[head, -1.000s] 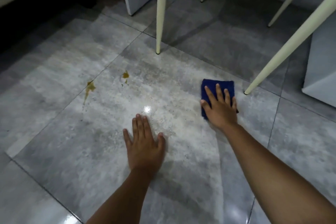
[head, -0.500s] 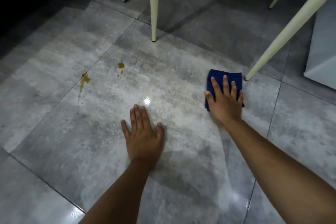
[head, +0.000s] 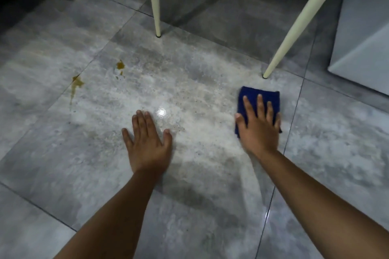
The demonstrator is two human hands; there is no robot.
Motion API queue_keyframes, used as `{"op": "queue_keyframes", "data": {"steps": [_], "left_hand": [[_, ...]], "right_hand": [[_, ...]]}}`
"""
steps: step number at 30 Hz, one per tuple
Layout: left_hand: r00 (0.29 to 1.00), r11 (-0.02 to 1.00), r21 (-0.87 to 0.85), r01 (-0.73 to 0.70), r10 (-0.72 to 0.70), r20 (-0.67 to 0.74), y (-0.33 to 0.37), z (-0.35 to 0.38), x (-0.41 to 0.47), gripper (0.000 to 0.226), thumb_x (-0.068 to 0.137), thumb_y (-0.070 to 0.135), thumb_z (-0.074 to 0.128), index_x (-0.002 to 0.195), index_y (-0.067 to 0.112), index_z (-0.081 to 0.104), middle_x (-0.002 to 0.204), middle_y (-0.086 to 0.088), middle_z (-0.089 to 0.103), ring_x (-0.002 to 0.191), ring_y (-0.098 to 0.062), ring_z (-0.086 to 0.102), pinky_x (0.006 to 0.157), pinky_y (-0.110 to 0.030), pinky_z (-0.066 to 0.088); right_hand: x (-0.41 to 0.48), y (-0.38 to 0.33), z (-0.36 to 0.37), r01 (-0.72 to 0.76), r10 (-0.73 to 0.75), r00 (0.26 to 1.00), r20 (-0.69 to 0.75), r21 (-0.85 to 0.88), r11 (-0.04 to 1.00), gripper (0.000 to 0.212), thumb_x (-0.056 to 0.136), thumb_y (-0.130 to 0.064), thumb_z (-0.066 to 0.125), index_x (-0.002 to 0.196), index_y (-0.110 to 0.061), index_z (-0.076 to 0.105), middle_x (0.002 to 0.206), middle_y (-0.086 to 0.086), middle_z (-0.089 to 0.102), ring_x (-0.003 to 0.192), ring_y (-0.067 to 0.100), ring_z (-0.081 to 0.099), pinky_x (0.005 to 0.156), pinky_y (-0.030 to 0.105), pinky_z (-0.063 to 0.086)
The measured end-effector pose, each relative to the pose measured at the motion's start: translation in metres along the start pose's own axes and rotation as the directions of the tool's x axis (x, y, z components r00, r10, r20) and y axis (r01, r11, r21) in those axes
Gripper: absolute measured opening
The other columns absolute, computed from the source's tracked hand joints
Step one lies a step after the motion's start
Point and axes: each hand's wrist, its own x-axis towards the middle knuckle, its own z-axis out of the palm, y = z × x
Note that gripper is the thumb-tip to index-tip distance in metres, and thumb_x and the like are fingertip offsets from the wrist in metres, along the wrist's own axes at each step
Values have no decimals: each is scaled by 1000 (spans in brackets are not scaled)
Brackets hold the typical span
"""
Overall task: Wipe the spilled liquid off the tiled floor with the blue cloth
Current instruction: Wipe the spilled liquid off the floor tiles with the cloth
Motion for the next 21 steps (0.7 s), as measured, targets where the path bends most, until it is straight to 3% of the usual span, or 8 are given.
{"op": "queue_keyframes", "data": {"steps": [4,8,11,13,15,18,20,21], "left_hand": [[1000,1000,5,12,-12,6,-1,0,2,74,93,55,9,152,14,-8,162,-4,-11,147,-13,-16,118,-46,-11],[1000,1000,18,-3,3,11,0,-1,1,74,93,54,9,152,13,-8,162,-5,-11,147,-15,-16,118,-47,-11],[1000,1000,25,-11,11,6,0,-4,1,74,94,53,11,152,11,-6,162,-7,-8,148,-18,-12,118,-47,-10],[1000,999,29,-19,19,10,-2,-6,0,73,95,53,12,152,10,-5,162,-9,-6,148,-19,-10,118,-48,-8],[999,999,19,-29,28,24,-4,-7,-1,74,96,53,12,152,9,-5,162,-10,-6,148,-19,-11,118,-49,-8],[999,999,-7,-33,33,37,-3,-8,0,73,97,52,14,152,7,-5,161,-10,-8,148,-19,-12,118,-49,-9],[998,997,-61,-43,46,51,-6,-12,1,71,99,49,17,152,7,-4,161,-10,-8,148,-19,-11,118,-49,-10],[997,995,-88,-53,58,52,-9,-16,0,69,100,47,18,152,7,-3,161,-10,-6,148,-20,-10,118,-49,-9]], "right_hand": [[-59,10,1,-132,132,991,1,16,991,62,94,-61,8,151,-38,4,162,4,2,147,30,2,117,55,6],[-84,-29,11,30,-30,1000,0,8,1000,59,96,-55,22,150,-32,22,159,9,19,144,37,19,114,57,11],[-40,-37,6,91,-91,995,41,2,996,60,95,-59,11,151,-39,9,162,1,1,147,30,0,116,51,-5],[-14,-21,0,4,-5,998,58,16,1000,60,95,-60,9,151,-40,1,162,-1,-8,147,27,-8,116,49,-9],[-14,7,-7,-186,184,982,48,40,982,60,96,-59,10,151,-40,-3,162,0,-10,147,27,-9,116,50,-8],[-55,26,-17,-539,530,842,97,124,833,60,96,-59,8,151,-37,-6,161,2,-14,147,30,-10,115,53,-6],[-89,-6,-14,-601,586,799,137,140,787,60,97,-56,9,151,-36,-8,160,4,-16,146,31,-11,115,55,-5],[-103,-32,-8,-562,545,826,148,120,819,60,97,-56,9,151,-36,-9,160,4,-17,146,31,-12,115,56,-5]]}}
